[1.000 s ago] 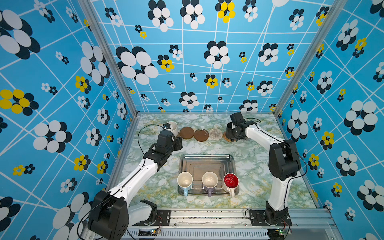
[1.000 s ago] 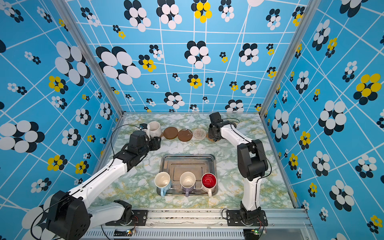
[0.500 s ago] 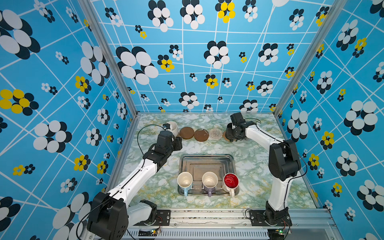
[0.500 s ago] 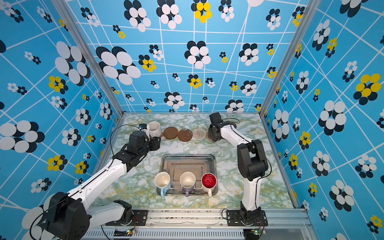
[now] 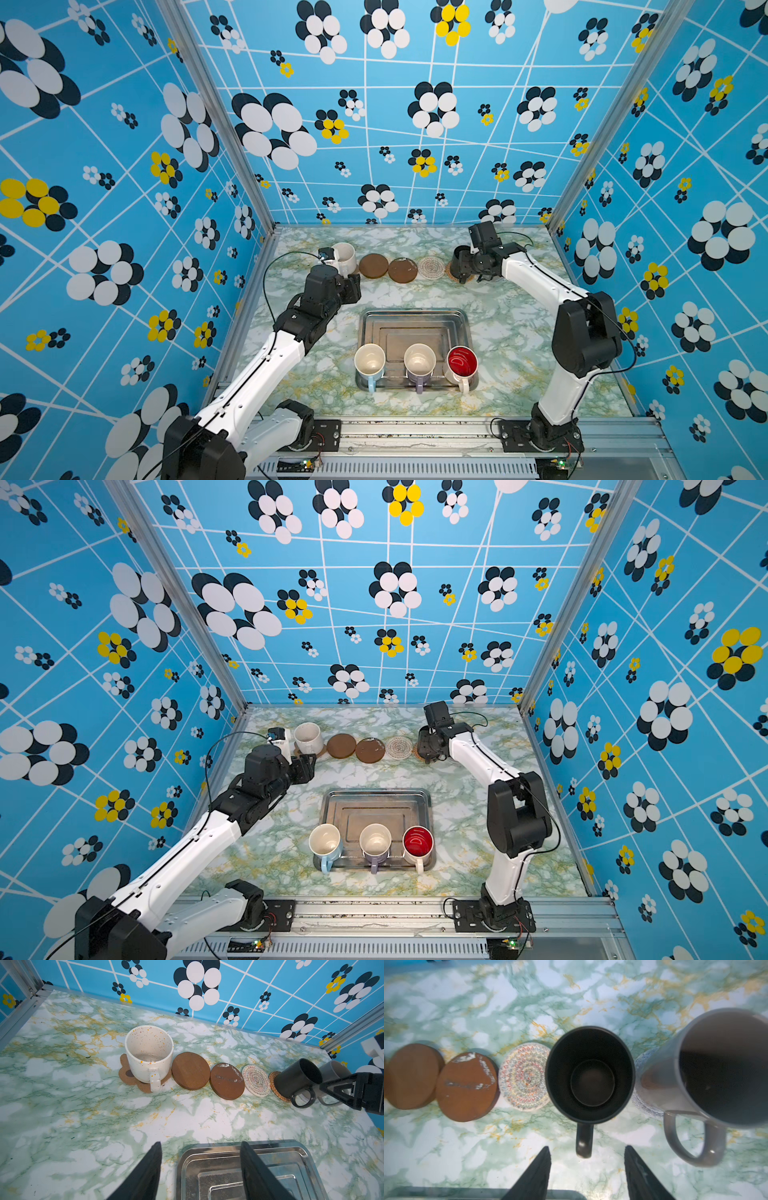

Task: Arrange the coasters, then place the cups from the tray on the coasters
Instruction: 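Set the black mug on the rattan coaster while the left reaches the tray, then grasp the light blue mug in the tray with the left gripper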

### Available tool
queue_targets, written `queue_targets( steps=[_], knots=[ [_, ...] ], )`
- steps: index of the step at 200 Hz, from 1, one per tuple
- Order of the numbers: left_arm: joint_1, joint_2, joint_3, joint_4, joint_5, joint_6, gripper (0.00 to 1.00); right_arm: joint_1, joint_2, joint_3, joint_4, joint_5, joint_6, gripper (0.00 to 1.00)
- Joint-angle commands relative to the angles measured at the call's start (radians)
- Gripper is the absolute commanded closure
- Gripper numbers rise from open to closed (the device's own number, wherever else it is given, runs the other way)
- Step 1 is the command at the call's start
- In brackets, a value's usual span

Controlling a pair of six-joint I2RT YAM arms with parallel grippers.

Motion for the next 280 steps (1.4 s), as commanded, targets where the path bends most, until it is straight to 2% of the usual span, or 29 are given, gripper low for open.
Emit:
queue_targets(
  steps=[1,15,49,87,115,191,212,237,280],
  knots=[
    [-0.010,-0.041,0.059,-0.066,0.033,-0.006,0.38,0.019,-0.096,-0.016,0.019,0.022,0.019,0.43],
    [-0.013,-0.051,0.075,-0.090,0.042,-0.026,0.38,0.037,-0.149,-0.027,0.046,0.013,0.056,0.44],
    [-0.038,-0.042,0.159,-0.216,0.067,-0.049,0.38,0.101,-0.277,-0.127,0.243,-0.047,0.155,0.44],
    [-0.122,-0.045,0.270,-0.489,0.041,-0.034,0.37,0.141,-0.353,-0.224,0.311,-0.056,0.212,0.43],
    [-0.235,-0.051,0.327,-0.705,-0.036,-0.046,0.36,0.145,-0.410,-0.349,0.420,-0.071,0.259,0.43],
    [-0.545,-0.048,0.332,-1.033,-0.124,-0.247,0.34,0.145,-0.407,-0.392,0.454,-0.086,0.257,0.40],
    [-0.636,-0.039,0.306,-1.084,-0.151,-0.339,0.34,0.145,-0.396,-0.400,0.467,-0.095,0.257,0.40],
    [-0.734,-0.009,0.233,-1.063,-0.146,-0.428,0.34,0.144,-0.385,-0.402,0.466,-0.085,0.250,0.39],
    [-0.836,0.051,0.154,-0.978,-0.125,-0.533,0.33,0.145,-0.353,-0.401,0.472,-0.089,0.248,0.39]
  ],
)
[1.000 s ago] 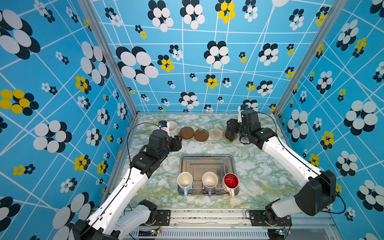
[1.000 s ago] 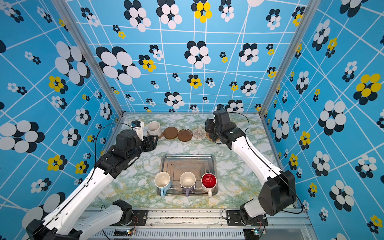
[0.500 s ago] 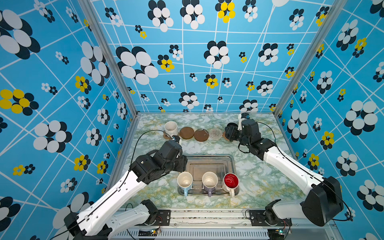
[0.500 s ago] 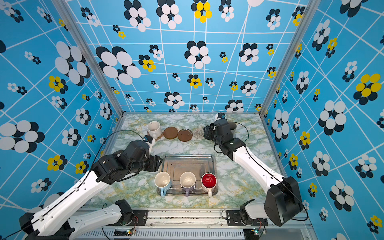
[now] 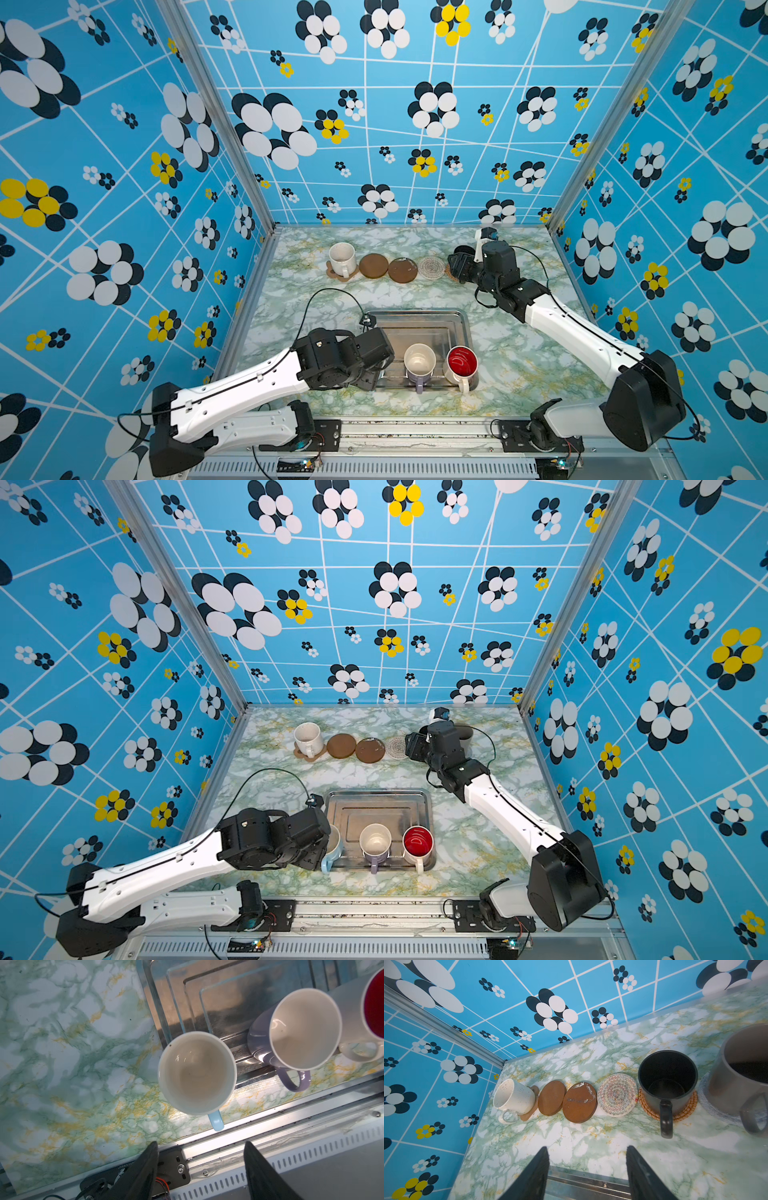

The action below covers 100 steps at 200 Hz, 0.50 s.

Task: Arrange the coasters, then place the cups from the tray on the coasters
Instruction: 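Grasp the light blue mug in the tray with the left gripper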

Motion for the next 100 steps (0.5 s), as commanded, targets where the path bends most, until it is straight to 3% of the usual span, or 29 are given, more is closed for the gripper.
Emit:
queue_targets(
  steps=[1,100],
  knots=[
    [-0.043,0.016,-0.037,0.034,-0.003,-0.098,0.33,0.004,0.026,-0.006,0.023,-0.007,0.001,0.39],
    [-0.092,0.054,-0.197,0.191,-0.009,-0.244,0.40,0.004,0.072,0.001,0.036,-0.020,0.001,0.38]
  ],
)
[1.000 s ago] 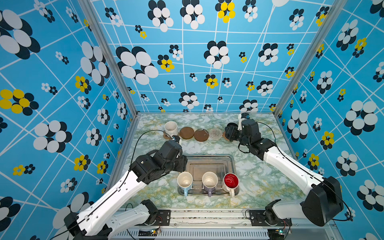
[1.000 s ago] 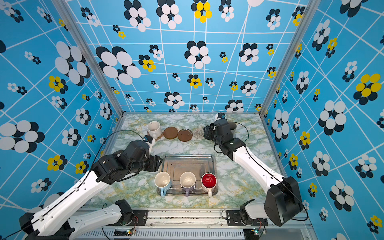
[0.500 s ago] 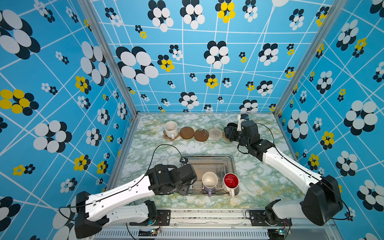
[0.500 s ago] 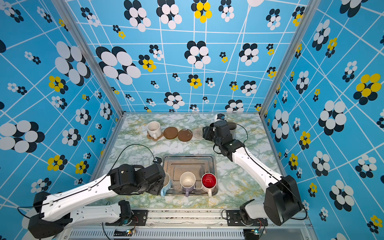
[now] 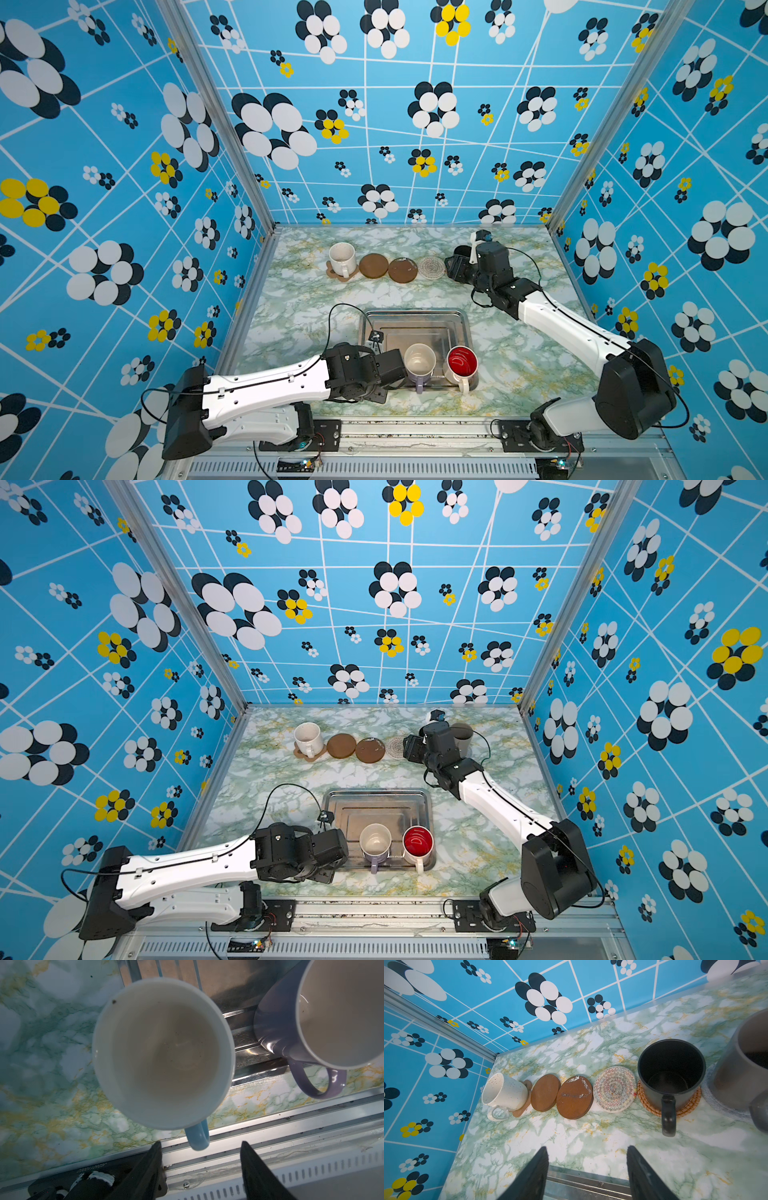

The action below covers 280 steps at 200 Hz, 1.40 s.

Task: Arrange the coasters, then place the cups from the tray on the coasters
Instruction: 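Grasp the light blue mug in the tray with the left gripper, then lift the light blue mug out of the tray with the left gripper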

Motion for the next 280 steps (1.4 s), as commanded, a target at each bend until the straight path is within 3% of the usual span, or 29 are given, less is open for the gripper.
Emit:
queue_targets(
  steps=[1,63,122,137,244,280],
  knots=[
    [-0.006,-0.010,-0.049,0.031,-0.024,-0.059,0.40,0.004,0.018,0.001,0.023,-0.013,0.001,0.38],
    [-0.006,-0.072,-0.145,0.170,-0.080,-0.101,0.50,0.003,0.030,0.005,0.025,-0.014,0.002,0.38],
    [0.003,-0.084,-0.188,0.185,-0.118,-0.121,0.56,0.003,0.036,0.007,0.027,-0.017,0.002,0.38],
    [0.009,-0.091,-0.199,0.198,-0.126,-0.121,0.65,0.004,0.042,0.008,0.029,-0.023,0.002,0.38],
    [0.056,-0.075,-0.218,0.257,-0.096,-0.065,0.74,0.004,0.057,0.017,0.031,-0.038,0.001,0.38],
    [0.062,-0.061,-0.209,0.261,-0.091,-0.050,0.82,0.004,0.060,0.019,0.029,-0.040,0.001,0.38]
  ],
)
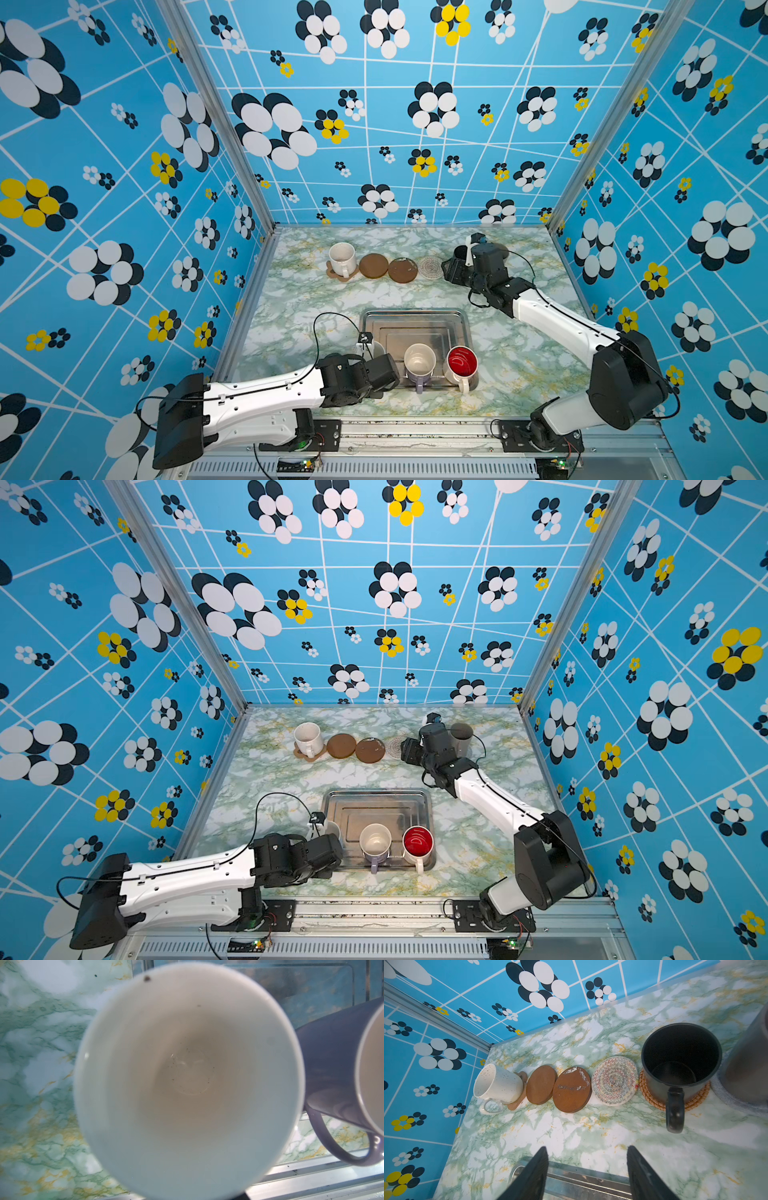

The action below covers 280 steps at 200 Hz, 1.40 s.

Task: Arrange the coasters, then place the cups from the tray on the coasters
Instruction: 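Lift the light blue mug out of the tray with the left gripper, then carry the light blue mug with the left gripper toward the wooden coaster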

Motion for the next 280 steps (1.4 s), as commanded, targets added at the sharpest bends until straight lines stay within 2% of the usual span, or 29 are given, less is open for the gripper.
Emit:
queue_targets(
  steps=[1,14,30,179,226,280],
  knots=[
    [0.010,0.013,-0.002,0.007,-0.002,0.026,0.82,0.004,0.013,0.019,0.026,-0.014,0.001,0.38],
    [0.011,0.020,0.008,-0.001,-0.005,0.032,0.88,0.003,0.014,0.021,0.026,-0.013,0.001,0.38],
    [0.011,0.029,0.027,-0.018,-0.013,0.041,1.00,0.004,0.016,0.020,0.026,-0.015,-0.001,0.38],
    [0.022,0.111,0.236,-0.132,-0.118,0.119,1.00,0.000,0.008,0.011,0.028,-0.028,-0.011,0.38],
    [0.091,0.111,0.270,-0.144,-0.133,0.176,1.00,0.001,0.000,0.008,0.032,-0.041,-0.011,0.38],
    [0.218,0.114,0.312,-0.102,-0.133,0.255,1.00,0.000,0.005,0.011,0.031,-0.054,-0.011,0.38]
  ],
)
